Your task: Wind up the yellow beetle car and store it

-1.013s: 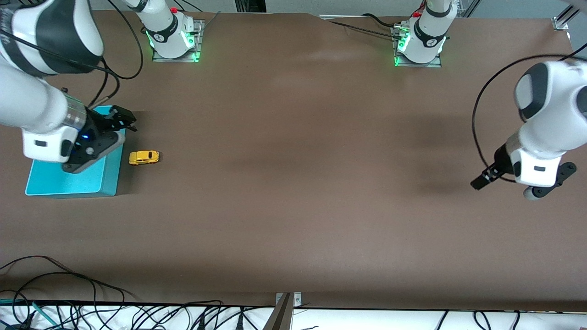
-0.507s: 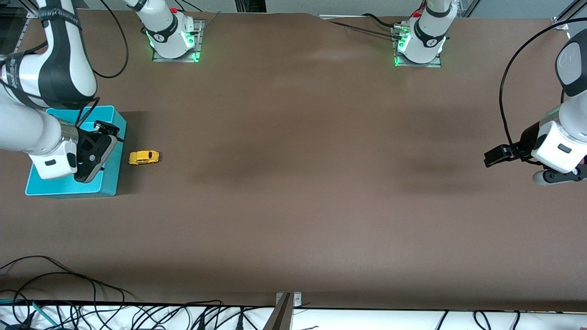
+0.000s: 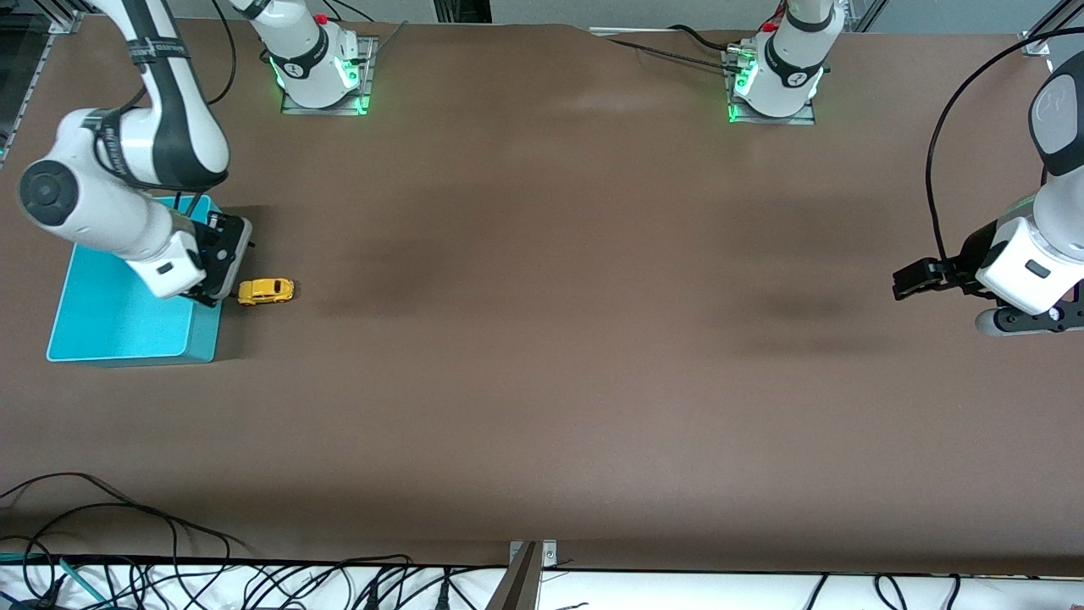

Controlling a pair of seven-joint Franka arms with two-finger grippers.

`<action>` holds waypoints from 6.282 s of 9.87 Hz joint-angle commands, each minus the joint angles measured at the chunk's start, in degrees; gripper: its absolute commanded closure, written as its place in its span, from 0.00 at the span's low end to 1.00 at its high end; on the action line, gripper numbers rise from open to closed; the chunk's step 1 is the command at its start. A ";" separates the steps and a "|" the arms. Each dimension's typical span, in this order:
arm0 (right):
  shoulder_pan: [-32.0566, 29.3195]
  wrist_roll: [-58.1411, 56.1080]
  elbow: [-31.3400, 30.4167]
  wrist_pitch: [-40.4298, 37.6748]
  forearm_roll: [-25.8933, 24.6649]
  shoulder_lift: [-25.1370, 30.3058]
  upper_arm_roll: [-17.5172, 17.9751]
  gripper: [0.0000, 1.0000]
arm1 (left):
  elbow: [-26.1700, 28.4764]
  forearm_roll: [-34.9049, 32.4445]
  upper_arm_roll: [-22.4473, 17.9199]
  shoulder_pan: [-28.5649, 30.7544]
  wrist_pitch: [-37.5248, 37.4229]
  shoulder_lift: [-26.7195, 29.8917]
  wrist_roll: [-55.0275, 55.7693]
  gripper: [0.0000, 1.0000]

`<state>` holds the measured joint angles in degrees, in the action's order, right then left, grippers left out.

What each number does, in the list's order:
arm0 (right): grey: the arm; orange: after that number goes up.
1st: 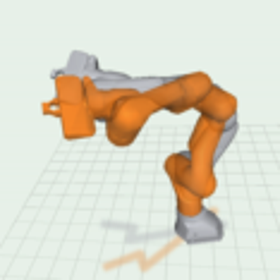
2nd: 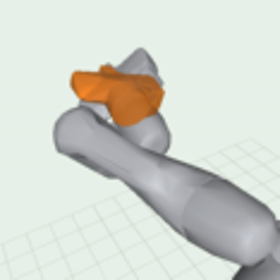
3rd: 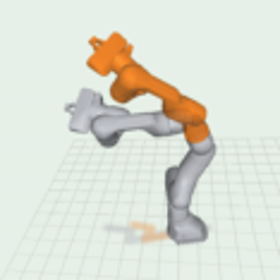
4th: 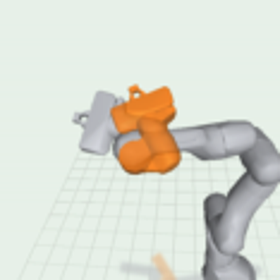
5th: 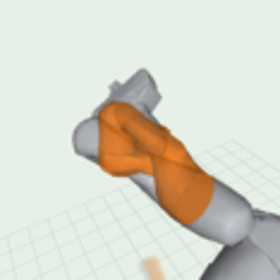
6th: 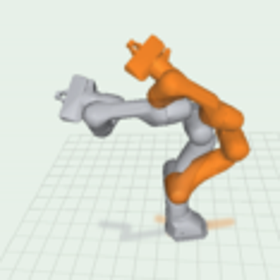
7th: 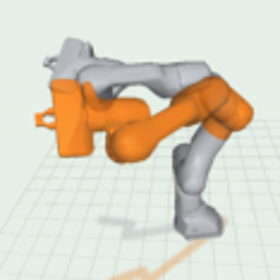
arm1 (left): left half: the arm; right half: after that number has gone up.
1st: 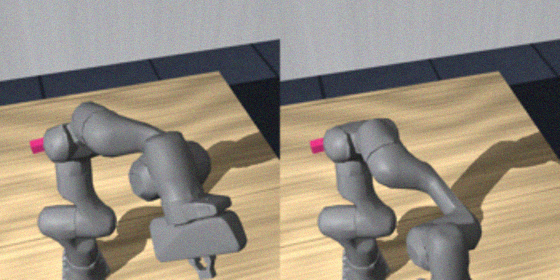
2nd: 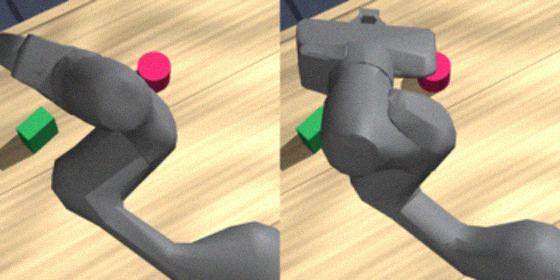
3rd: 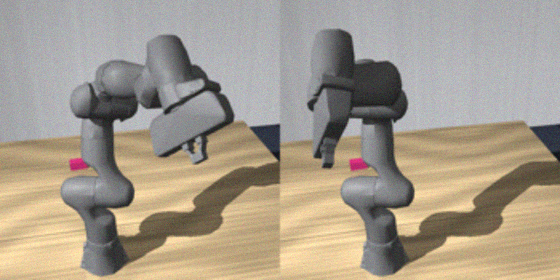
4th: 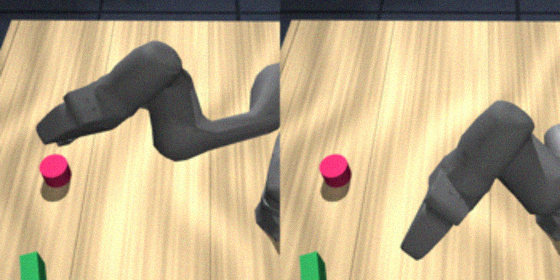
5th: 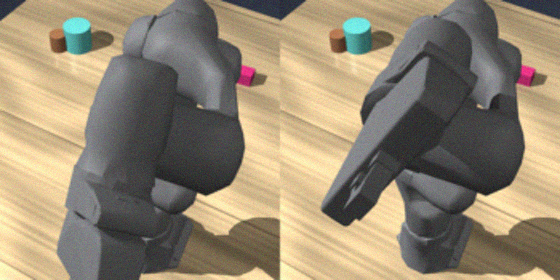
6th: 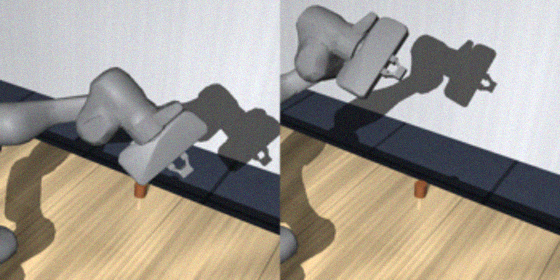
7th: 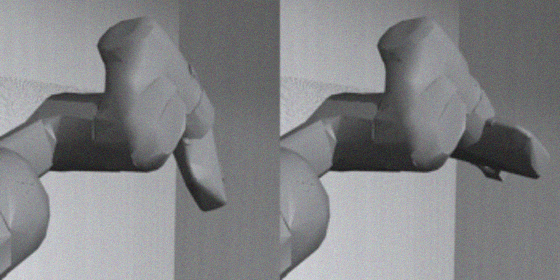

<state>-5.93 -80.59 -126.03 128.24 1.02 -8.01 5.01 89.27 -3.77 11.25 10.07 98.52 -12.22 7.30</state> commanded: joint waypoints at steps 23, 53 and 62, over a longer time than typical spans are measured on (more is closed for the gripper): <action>-6.55 -19.61 -13.81 31.14 0.39 -7.38 2.02 0.97 | -2.79 1.66 0.17 -0.76 -1.49 -0.17 -5.01 0.00; -23.43 -48.55 9.83 -6.76 4.17 -15.10 -6.33 0.00 | -4.64 4.83 -0.09 -0.23 -1.49 -0.17 -7.03 0.00; -10.79 5.72 12.74 -21.00 7.95 5.26 0.18 0.00 | -4.64 4.83 -0.09 -0.23 -1.49 -0.18 -7.12 0.00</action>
<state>-18.35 -82.73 -112.32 108.82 7.88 -7.23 5.76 85.62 -0.72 11.40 9.71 97.93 -12.32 1.83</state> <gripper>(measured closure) 0.000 0.000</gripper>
